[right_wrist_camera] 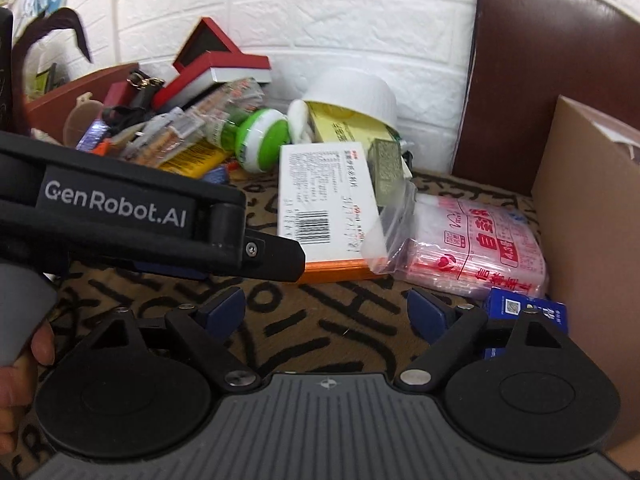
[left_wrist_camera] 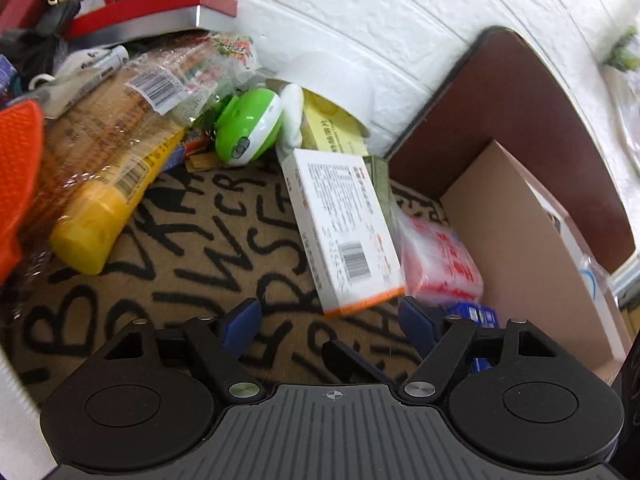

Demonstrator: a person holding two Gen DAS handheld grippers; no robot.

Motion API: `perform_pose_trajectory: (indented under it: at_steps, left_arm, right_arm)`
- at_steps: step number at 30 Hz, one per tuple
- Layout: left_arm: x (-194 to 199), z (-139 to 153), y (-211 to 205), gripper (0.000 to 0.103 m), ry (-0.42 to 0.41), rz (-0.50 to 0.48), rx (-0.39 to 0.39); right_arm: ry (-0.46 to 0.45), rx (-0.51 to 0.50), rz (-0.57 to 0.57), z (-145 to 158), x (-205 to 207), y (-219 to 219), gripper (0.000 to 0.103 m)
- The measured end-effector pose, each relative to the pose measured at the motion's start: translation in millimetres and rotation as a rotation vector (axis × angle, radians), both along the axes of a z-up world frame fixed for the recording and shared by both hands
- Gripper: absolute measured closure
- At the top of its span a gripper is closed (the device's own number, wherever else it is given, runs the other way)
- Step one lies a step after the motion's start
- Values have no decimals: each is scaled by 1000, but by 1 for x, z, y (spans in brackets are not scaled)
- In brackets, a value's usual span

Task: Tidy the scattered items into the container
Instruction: 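Grasp the white medicine box with the left gripper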

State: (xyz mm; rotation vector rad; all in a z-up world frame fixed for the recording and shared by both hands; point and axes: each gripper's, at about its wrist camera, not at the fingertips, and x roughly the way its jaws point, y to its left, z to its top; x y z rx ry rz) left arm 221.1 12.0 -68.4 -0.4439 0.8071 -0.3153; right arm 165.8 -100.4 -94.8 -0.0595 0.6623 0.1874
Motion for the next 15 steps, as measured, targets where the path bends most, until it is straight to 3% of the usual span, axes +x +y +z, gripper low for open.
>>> perform_pose_trajectory:
  at_steps: [7,9,11,15]
  left_arm:
    - [23,-1,-7,27,-7,-13,31]
    - [28,-2,-9,36,-5,-27,35]
    - [31,-3,-10,42,4,-47,25]
    - [29,-3,-9,42,7,-42,19]
  right_arm:
    - [-1,26,-16,-3,24,-5,14]
    - [-1,32,-12,-3,28,-5,21]
    - [13,60,7,-4,31,-5,51]
    - [9,46,26,-3,29,0,57]
